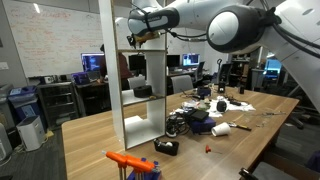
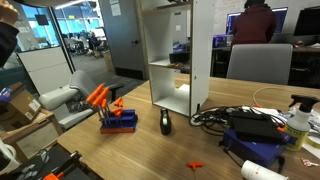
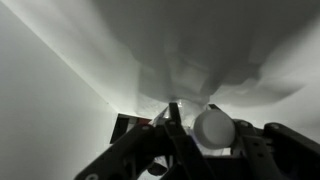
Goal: Remove the bottle from the shelf and put it on the table.
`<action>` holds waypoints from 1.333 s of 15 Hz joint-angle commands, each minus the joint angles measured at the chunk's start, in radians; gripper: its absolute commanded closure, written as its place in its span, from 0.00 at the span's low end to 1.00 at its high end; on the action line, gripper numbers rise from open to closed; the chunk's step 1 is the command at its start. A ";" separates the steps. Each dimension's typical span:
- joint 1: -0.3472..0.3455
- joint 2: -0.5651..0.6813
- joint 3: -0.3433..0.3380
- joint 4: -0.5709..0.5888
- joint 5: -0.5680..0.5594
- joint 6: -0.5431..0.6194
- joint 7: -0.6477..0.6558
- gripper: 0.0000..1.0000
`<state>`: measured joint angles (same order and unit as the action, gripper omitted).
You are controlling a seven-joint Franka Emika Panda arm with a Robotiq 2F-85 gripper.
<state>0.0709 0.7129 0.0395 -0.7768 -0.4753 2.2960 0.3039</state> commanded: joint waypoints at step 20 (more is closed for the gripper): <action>0.043 -0.417 0.005 -0.485 -0.017 -0.153 0.100 0.92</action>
<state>0.1001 0.4471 0.0417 -1.0646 -0.4774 2.1554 0.3552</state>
